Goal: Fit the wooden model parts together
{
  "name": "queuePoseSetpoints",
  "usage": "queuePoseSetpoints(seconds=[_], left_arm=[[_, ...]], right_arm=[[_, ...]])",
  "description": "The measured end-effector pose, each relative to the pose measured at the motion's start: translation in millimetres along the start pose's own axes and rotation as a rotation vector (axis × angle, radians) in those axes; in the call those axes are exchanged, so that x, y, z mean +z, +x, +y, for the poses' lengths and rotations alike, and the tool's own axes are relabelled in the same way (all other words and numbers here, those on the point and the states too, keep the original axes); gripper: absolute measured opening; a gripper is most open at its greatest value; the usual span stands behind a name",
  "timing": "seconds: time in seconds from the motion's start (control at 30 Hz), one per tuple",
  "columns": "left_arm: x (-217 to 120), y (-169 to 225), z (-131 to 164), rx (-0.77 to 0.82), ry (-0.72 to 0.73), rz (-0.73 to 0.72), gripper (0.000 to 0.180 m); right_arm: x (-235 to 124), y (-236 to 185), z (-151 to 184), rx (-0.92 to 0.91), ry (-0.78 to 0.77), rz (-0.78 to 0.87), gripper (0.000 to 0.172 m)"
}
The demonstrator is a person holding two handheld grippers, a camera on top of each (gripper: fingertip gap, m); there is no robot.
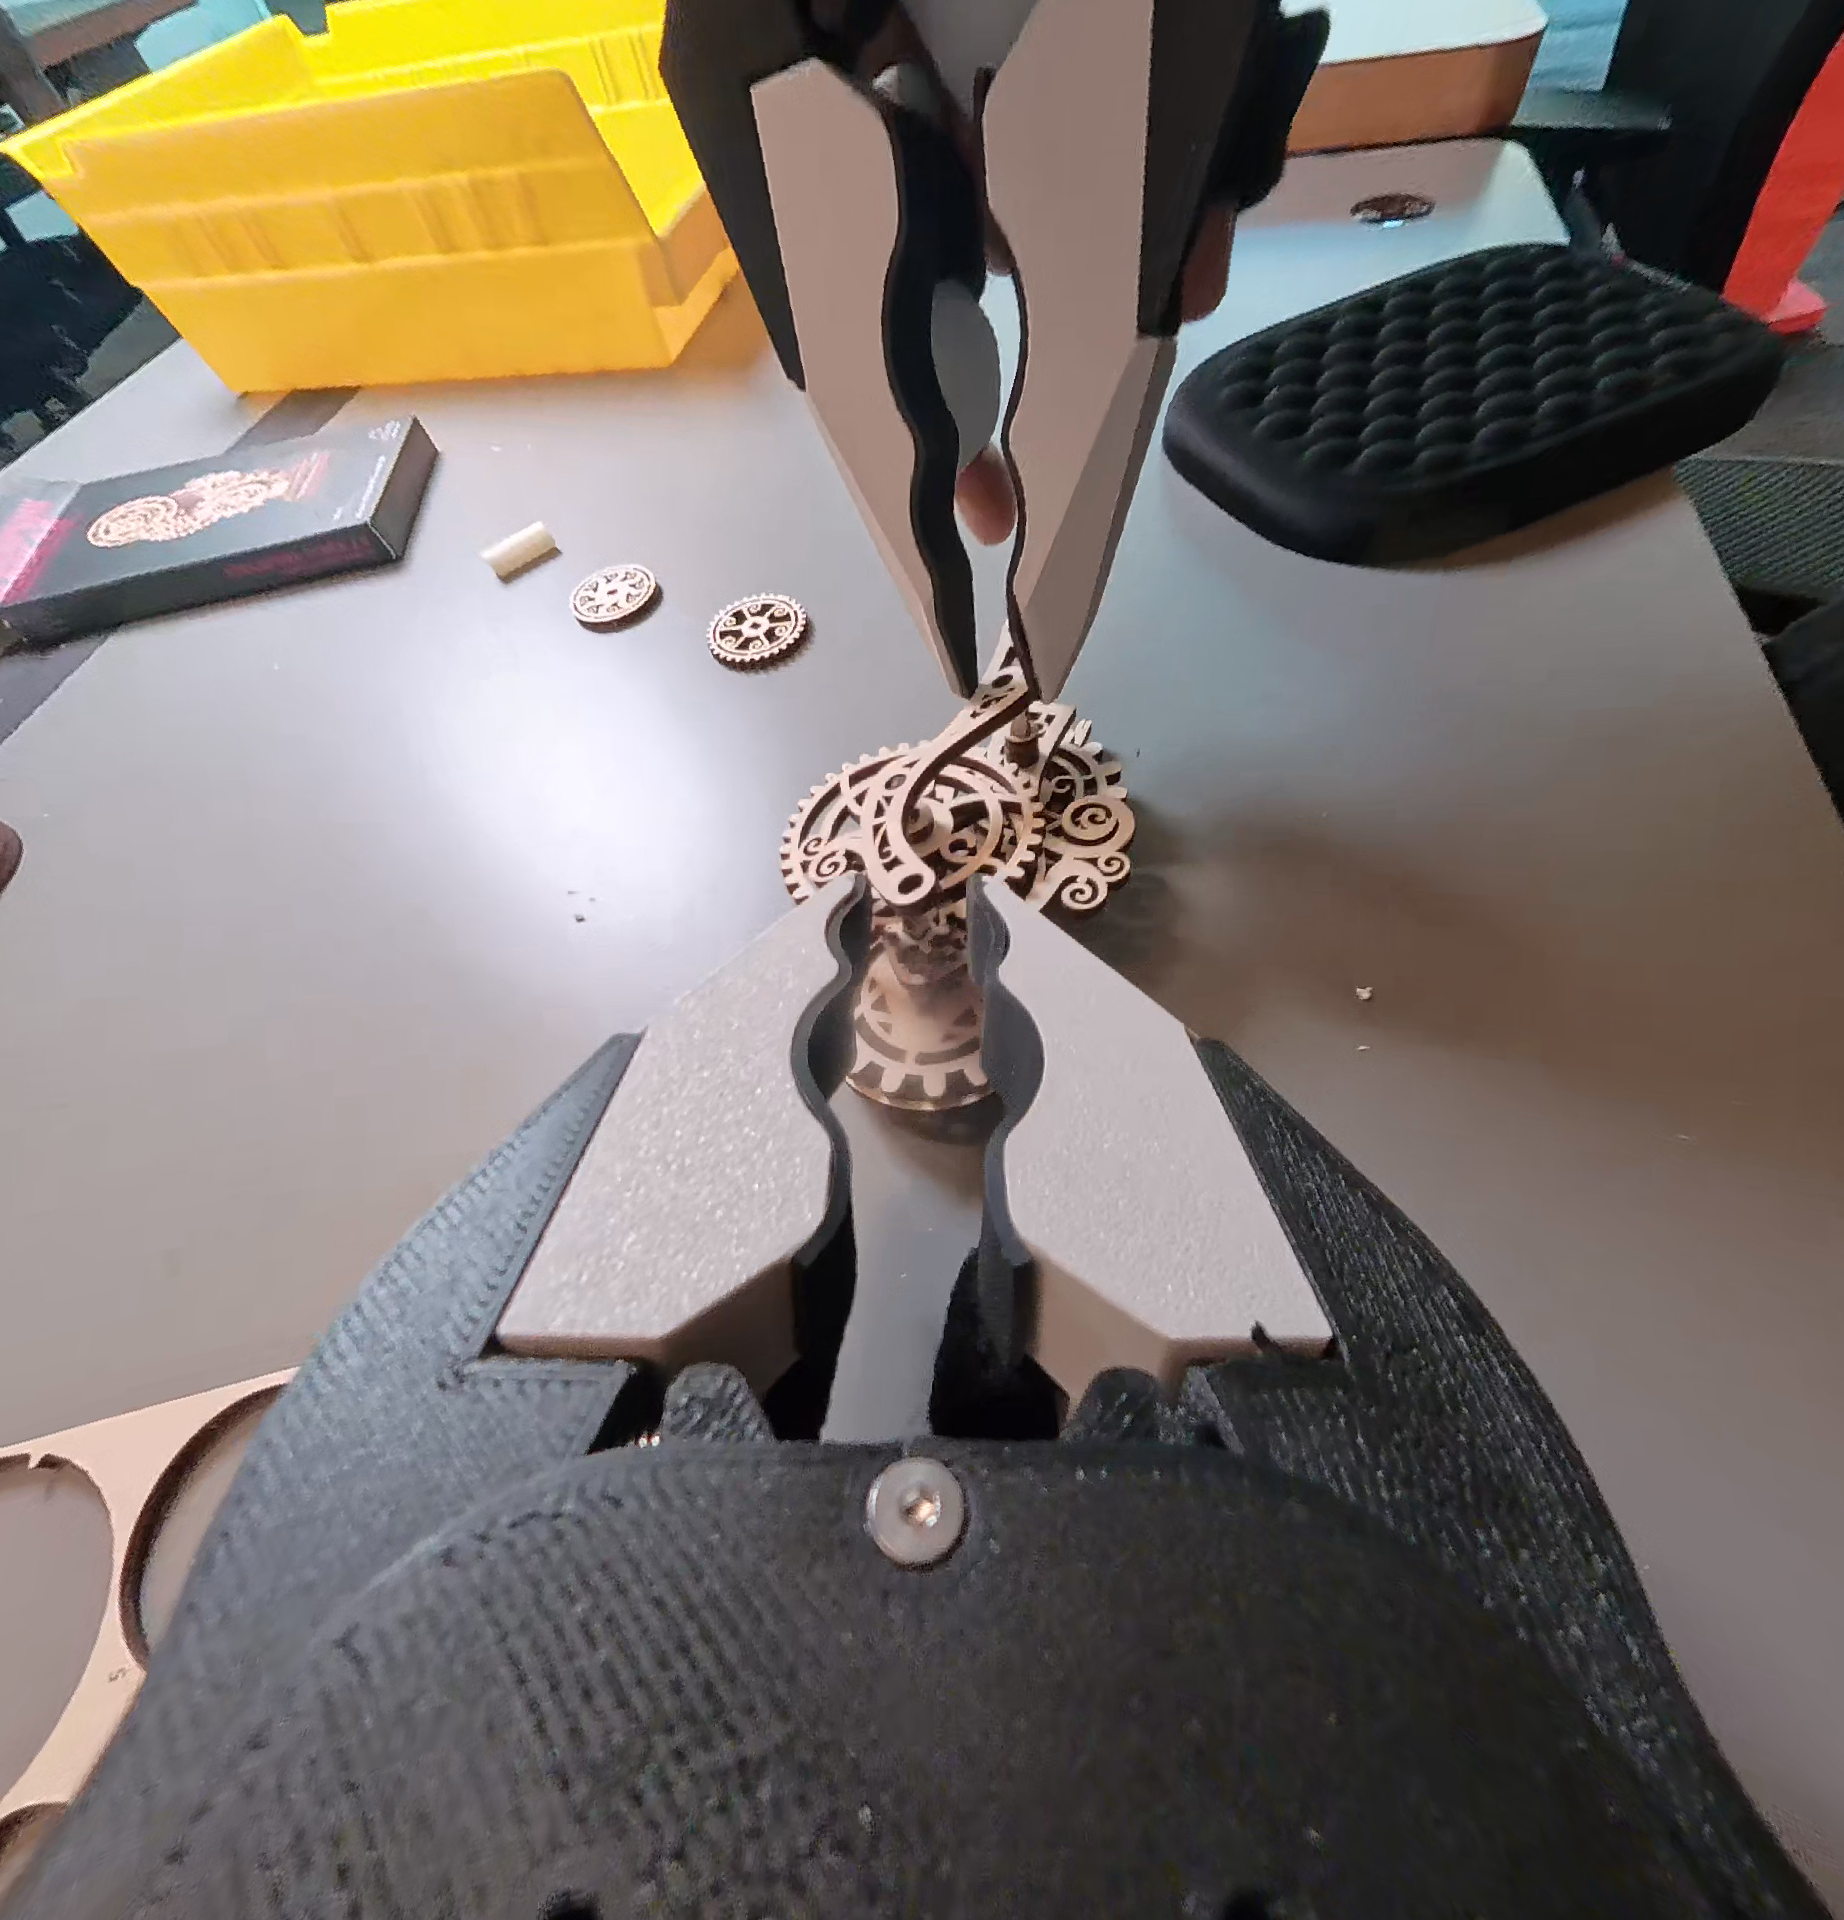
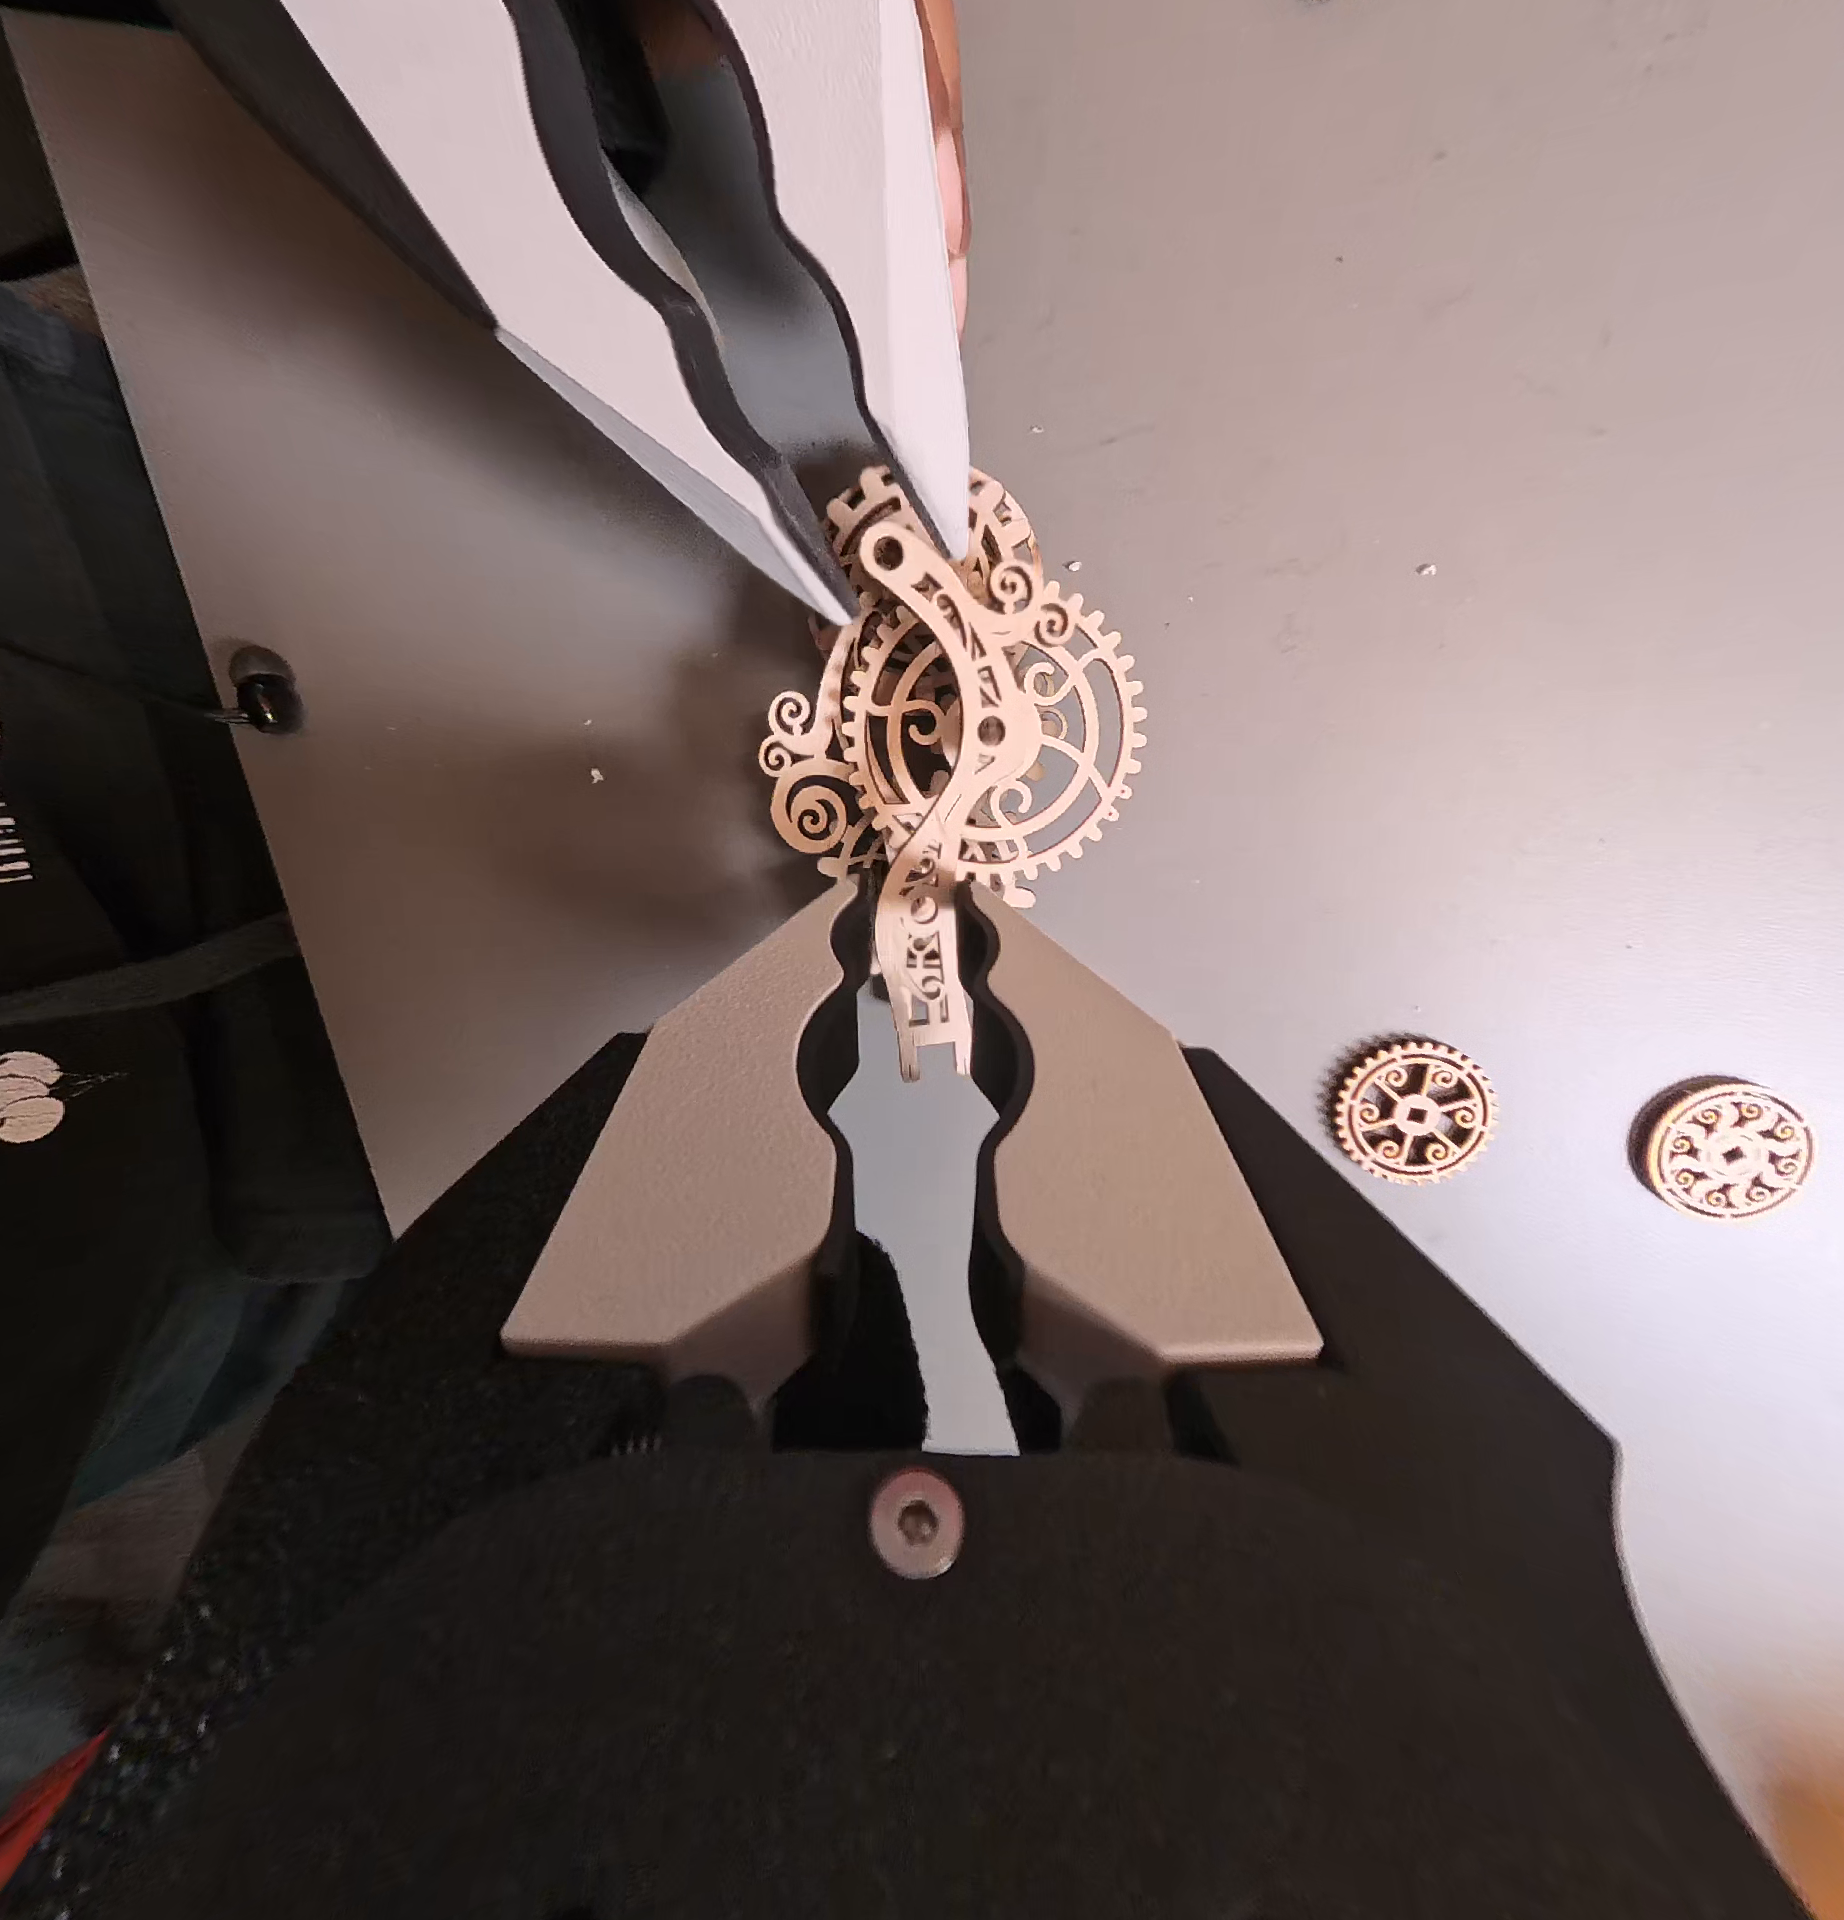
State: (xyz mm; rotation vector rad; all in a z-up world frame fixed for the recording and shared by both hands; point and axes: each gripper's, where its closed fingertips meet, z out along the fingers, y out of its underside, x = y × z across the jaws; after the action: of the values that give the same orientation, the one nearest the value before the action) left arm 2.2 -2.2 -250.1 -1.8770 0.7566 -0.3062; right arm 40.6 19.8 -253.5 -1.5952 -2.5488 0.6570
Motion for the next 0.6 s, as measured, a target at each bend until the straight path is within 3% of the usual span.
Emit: queuePoseSetpoints(seconds=[0.3,0.6], left_arm=[[1.4,-0.2,2.4,0.004,-0.015,-0.007,0.015],[-7.6,-4.0,-14.8,-0.009,0.08,-0.016,0.013]], right_arm=[[1.6,-4.3,-1.0,-0.002,0.008,-0.009,0.017],[-2.5,-2.3,-1.2,-0.029,0.076,0.021,0.02]])
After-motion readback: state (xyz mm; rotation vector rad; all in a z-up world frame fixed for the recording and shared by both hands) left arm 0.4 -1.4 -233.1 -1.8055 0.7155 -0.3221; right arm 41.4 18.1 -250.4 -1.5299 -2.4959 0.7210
